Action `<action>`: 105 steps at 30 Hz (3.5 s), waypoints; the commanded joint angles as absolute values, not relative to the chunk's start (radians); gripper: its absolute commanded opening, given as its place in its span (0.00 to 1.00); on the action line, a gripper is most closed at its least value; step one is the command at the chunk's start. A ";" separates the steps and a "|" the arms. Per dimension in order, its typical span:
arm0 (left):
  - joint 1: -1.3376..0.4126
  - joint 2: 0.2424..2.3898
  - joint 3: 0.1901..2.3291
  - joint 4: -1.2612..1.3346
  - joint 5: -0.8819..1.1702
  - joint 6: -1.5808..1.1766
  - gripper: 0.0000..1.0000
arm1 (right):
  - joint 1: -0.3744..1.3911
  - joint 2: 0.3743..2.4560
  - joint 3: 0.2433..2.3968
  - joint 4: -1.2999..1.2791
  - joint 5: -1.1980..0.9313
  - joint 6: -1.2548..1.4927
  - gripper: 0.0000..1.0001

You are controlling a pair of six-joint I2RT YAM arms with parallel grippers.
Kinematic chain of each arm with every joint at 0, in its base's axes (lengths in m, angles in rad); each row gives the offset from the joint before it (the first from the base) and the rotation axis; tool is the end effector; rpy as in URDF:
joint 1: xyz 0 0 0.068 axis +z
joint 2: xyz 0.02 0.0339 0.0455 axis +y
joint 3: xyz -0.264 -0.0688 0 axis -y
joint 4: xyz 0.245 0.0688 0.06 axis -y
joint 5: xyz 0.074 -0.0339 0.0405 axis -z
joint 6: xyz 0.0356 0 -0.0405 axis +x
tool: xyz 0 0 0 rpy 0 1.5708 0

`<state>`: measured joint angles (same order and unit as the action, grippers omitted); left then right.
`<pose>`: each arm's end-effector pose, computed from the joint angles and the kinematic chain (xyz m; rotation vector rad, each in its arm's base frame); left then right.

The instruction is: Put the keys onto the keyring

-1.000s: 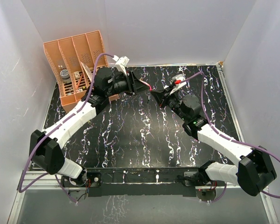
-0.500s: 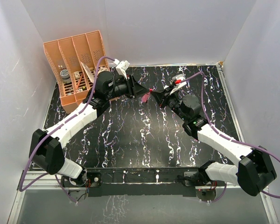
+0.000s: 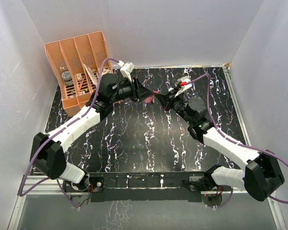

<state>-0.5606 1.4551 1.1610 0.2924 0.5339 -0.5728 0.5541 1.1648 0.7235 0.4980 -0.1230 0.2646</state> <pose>0.2834 -0.1993 0.3620 0.4456 1.6721 -1.2798 0.2290 0.1469 0.3118 -0.3252 1.5271 0.7443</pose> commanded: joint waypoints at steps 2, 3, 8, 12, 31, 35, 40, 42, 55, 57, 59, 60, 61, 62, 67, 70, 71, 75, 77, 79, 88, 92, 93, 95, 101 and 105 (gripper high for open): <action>-0.573 1.435 1.158 0.330 0.531 -0.548 0.26 | 0.551 1.154 0.769 0.543 -0.123 0.273 0.01; -0.573 1.439 1.158 0.330 0.529 -0.548 0.26 | 0.551 1.154 0.770 0.543 -0.125 0.274 0.01; -0.578 1.445 1.163 0.320 0.520 -0.537 0.22 | 0.550 1.150 0.772 0.542 -0.127 0.276 0.01; -0.579 1.449 1.162 0.318 0.516 -0.533 0.21 | 0.551 1.146 0.773 0.542 -0.131 0.278 0.01; -0.589 1.467 1.161 0.318 0.491 -0.510 0.00 | 0.551 1.144 0.779 0.536 -0.158 0.302 0.12; -0.591 1.460 1.173 0.270 0.448 -0.502 0.00 | 0.550 1.108 0.775 0.503 -0.130 0.291 0.38; -0.592 1.474 1.221 0.171 0.413 -0.481 0.00 | 0.551 1.036 0.756 0.466 -0.102 0.268 0.41; -0.591 1.480 1.231 0.158 0.416 -0.485 0.00 | 0.551 1.024 0.759 0.432 -0.115 0.253 0.41; -0.591 1.590 1.464 -0.101 0.448 -0.441 0.00 | 0.551 1.085 0.756 0.323 -0.223 0.265 0.42; -0.591 1.607 1.493 -0.134 0.457 -0.437 0.00 | 0.551 1.101 0.756 0.321 -0.231 0.263 0.42; -0.591 1.619 1.516 -0.161 0.466 -0.436 0.00 | 0.551 1.110 0.753 0.325 -0.233 0.263 0.42; -0.591 1.625 1.523 -0.171 0.470 -0.435 0.00 | 0.551 1.115 0.751 0.327 -0.231 0.263 0.42; -0.591 1.629 1.528 -0.178 0.472 -0.434 0.00 | 0.551 1.117 0.749 0.328 -0.228 0.264 0.42; -0.591 1.629 1.530 -0.186 0.475 -0.434 0.00 | 0.551 1.122 0.747 0.332 -0.222 0.261 0.42; -0.591 1.623 1.521 -0.200 0.492 -0.440 0.00 | 0.551 1.141 0.747 0.342 -0.205 0.245 0.42; -0.591 1.609 1.505 -0.194 0.502 -0.446 0.00 | 0.551 1.161 0.749 0.347 -0.202 0.240 0.40; -0.591 1.606 1.502 -0.193 0.502 -0.448 0.00 | 0.551 1.168 0.749 0.348 -0.205 0.240 0.40; -0.591 1.593 1.503 -0.201 0.497 -0.446 0.00 | 0.551 1.185 0.742 0.355 -0.207 0.240 0.36; -0.591 1.591 1.505 -0.204 0.499 -0.446 0.00 | 0.551 1.187 0.737 0.366 -0.202 0.240 0.30; -0.591 1.591 1.505 -0.208 0.504 -0.448 0.00 | 0.551 1.187 0.734 0.372 -0.196 0.240 0.18; -0.591 1.594 1.522 -0.247 0.512 -0.445 0.00 | 0.551 1.197 0.736 0.358 -0.166 0.219 0.05; -0.591 1.601 1.542 -0.292 0.521 -0.443 0.00 | 0.551 1.196 0.735 0.354 -0.126 0.185 0.00; -0.592 1.601 1.545 -0.306 0.522 -0.442 0.00 | 0.551 1.195 0.733 0.351 -0.111 0.174 0.00; -0.591 1.609 1.555 -0.329 0.533 -0.442 0.00 | 0.551 1.197 0.731 0.347 -0.093 0.154 0.00; -0.591 1.663 1.608 -0.394 0.567 -0.451 0.00 | 0.551 1.202 0.730 0.336 -0.056 0.109 0.00; -0.591 1.689 1.634 -0.419 0.582 -0.454 0.00 | 0.551 1.196 0.732 0.339 -0.025 0.090 0.00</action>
